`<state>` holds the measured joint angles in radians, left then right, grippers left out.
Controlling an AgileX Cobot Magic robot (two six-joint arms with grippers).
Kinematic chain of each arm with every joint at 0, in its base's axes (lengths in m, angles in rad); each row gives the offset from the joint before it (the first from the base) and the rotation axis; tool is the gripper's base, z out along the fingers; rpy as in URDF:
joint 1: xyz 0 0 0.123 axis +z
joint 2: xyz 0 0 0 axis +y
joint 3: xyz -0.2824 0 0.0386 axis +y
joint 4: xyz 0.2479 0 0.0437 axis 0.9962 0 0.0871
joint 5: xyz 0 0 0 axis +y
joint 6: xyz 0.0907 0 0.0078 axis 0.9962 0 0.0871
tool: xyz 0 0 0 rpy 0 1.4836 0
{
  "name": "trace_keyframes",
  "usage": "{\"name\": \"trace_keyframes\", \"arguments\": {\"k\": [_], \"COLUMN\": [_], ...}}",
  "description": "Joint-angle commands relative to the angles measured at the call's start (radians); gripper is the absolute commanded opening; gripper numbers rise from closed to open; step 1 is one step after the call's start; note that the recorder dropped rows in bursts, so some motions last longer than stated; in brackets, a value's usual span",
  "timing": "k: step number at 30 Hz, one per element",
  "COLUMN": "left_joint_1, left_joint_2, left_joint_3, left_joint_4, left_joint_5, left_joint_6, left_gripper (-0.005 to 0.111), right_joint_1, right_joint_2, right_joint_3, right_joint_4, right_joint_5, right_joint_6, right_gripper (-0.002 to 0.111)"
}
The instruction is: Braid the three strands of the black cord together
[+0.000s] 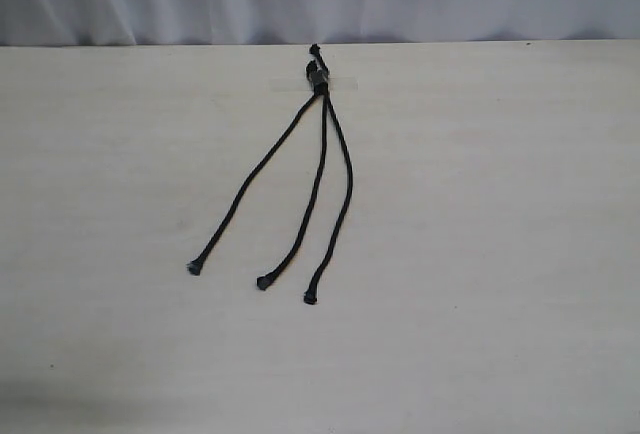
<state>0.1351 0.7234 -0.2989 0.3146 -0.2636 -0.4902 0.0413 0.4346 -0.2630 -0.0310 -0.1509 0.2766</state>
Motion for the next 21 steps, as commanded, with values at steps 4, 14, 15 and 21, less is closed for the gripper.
{"name": "trace_keyframes", "arguments": {"k": [4,14,15,21], "left_joint_1": [-0.058,-0.361,-0.391,-0.611], "left_joint_2": [0.349,0.71,0.748,0.88], "left_joint_3": [-0.099,-0.253,-0.277,-0.382], "left_joint_4": [0.327,0.441,0.449,0.454], "left_joint_5": [0.046,0.053,0.056,0.178], "left_joint_6": [-0.277,-0.332,-0.332,-0.333], "left_gripper": [0.0,0.0,0.0,0.0], "right_joint_1": [-0.005,-0.005,-0.005,-0.005], "right_joint_2": [0.373,0.712,0.727,0.748], "right_joint_3": [-0.11,-0.192,-0.196,-0.2], "right_joint_4": [-0.013,-0.007,-0.007,-0.007], "right_joint_5": [0.179,0.254,0.254,0.254], "right_joint_6": [0.004,0.004,0.004,0.004], "right_gripper": [0.004,0.004,0.004,0.004]}}
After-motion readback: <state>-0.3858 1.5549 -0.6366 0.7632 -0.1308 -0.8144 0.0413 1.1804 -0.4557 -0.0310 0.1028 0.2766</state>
